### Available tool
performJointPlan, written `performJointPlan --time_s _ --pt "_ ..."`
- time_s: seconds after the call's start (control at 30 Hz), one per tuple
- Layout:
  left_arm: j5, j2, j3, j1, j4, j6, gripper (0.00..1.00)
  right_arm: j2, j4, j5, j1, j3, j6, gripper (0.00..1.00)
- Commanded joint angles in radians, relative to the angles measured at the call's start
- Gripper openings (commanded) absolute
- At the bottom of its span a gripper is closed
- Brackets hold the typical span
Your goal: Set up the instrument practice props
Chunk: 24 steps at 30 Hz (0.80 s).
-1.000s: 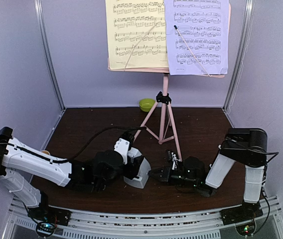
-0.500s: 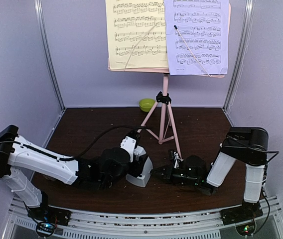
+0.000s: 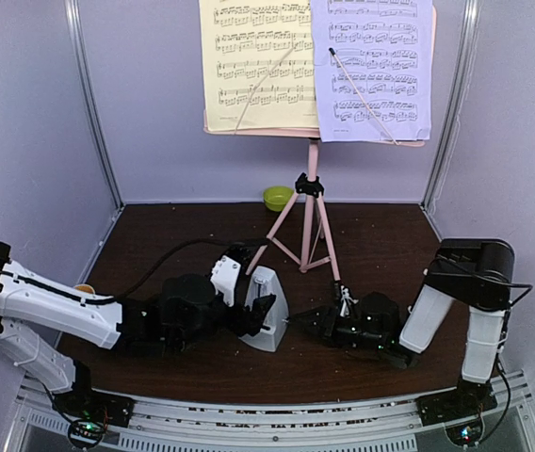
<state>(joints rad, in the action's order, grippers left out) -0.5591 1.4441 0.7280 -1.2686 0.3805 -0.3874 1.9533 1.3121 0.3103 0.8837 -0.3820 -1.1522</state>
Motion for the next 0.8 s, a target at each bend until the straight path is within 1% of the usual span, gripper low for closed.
performJointPlan --time_s 0.0,0.03,0.13,0.17,0.2,0.27,0.3,0.33,0.37,0.4,0.47,0.63,0.77 --pt "0.078 -0.106 -0.103 0.005 0.094 0.079 0.83 -0.073 0.012 -0.018 -0.006 0.041 0.043 0.64" --pt "0.089 -0.126 -0.13 0.01 0.104 0.086 0.82 -0.093 0.007 -0.021 -0.003 0.049 0.07 0.66" --pt "0.146 -0.19 -0.233 0.056 0.165 0.053 0.78 -0.19 -0.056 -0.044 0.017 0.059 0.149 0.82" --pt "0.164 -0.205 -0.257 0.077 0.179 0.039 0.75 -0.225 -0.1 -0.06 0.033 0.055 0.184 0.88" --pt "0.179 -0.214 -0.273 0.099 0.181 0.028 0.72 -0.267 -0.158 -0.085 0.059 0.043 0.225 0.92" --pt "0.189 -0.223 -0.285 0.143 0.162 0.001 0.68 -0.357 -0.337 -0.169 0.118 0.004 0.321 0.97" --pt "0.189 -0.224 -0.288 0.161 0.155 -0.012 0.66 -0.403 -0.424 -0.257 0.155 -0.032 0.371 0.99" --pt "0.194 -0.221 -0.291 0.178 0.156 -0.021 0.64 -0.44 -0.547 -0.334 0.191 -0.062 0.426 1.0" --pt "0.2 -0.217 -0.29 0.189 0.154 -0.028 0.62 -0.471 -0.628 -0.409 0.229 -0.094 0.474 1.0" --pt "0.199 -0.209 -0.286 0.199 0.15 -0.033 0.6 -0.489 -0.687 -0.474 0.258 -0.127 0.508 1.0" --pt "0.197 -0.19 -0.274 0.205 0.146 -0.041 0.59 -0.494 -0.767 -0.557 0.294 -0.181 0.547 1.0" --pt "0.205 -0.132 -0.249 0.206 0.168 -0.063 0.58 -0.435 -0.853 -0.734 0.367 -0.289 0.604 1.0" --pt "0.199 -0.101 -0.238 0.207 0.182 -0.075 0.56 -0.372 -0.848 -0.817 0.388 -0.336 0.606 1.0"
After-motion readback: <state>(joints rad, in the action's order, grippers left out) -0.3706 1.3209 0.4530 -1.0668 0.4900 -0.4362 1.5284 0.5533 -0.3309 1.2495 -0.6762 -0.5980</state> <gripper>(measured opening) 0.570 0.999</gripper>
